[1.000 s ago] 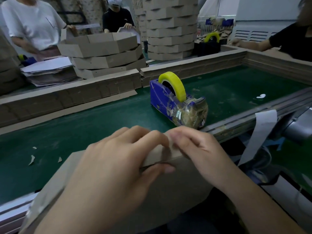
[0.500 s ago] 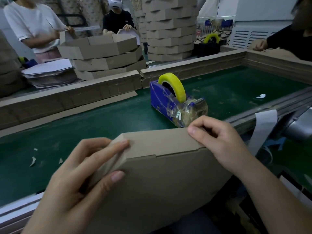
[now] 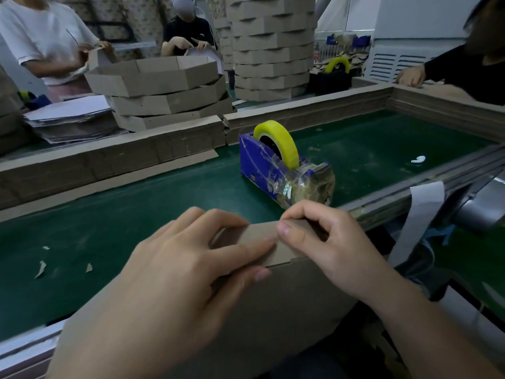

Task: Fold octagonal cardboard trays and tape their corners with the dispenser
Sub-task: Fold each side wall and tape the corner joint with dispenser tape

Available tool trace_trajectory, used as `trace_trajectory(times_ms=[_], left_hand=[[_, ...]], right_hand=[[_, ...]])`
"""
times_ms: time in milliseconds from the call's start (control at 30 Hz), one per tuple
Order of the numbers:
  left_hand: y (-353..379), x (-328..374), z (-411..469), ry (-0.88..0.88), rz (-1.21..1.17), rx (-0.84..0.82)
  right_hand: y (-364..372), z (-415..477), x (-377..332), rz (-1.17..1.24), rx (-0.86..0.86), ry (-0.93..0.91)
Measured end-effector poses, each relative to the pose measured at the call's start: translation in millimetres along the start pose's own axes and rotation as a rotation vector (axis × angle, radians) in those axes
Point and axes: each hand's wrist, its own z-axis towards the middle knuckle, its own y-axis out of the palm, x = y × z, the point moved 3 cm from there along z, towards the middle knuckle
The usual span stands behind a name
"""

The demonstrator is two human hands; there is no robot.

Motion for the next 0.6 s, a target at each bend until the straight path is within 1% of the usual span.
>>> trace_trajectory(times_ms=[67,133,200,267,300,333,367,400,467,533,600], left_hand=[[3,-1,-1,0.010,0.036,0.008],[2,-3,-1,0.003,0.050,0.020],[1,-4,-2,-0.009,0.055,0.025],[2,-4,-2,-0.022,0.067,0.021],[2,-5,-2,-0.034,0.069,0.022],[3,-5,-3,-0.049,0.065,0.023],[4,-4,-3,-0.064,0.056,0.023],[4,-4,-4,-0.075,0.044,0.023],[3,-4,-5,-0.085,0.019,0.024],[3,-4,-5,-0.083,0.012,0.031],[3,-5,-5,-0.071,0.014,0.034]], right_hand=[[2,-1,1,0.005,-0.030,-0.008],[-4,4,-1,-0.062,0.003,-0.078],[-25,18,1,-0.079,0.149,-0.108],[-53,41,9,-0.108,0.330,-0.026],[-65,55,16,-0.183,0.377,0.054],[-74,68,23,-0.270,0.366,0.159],[-79,80,32,-0.314,0.306,0.271],[-80,89,39,-0.298,0.223,0.371],[-75,97,45,-0.224,0.089,0.510],[-71,98,46,-0.207,0.044,0.559],[-70,98,45,-0.133,0.084,0.541]])
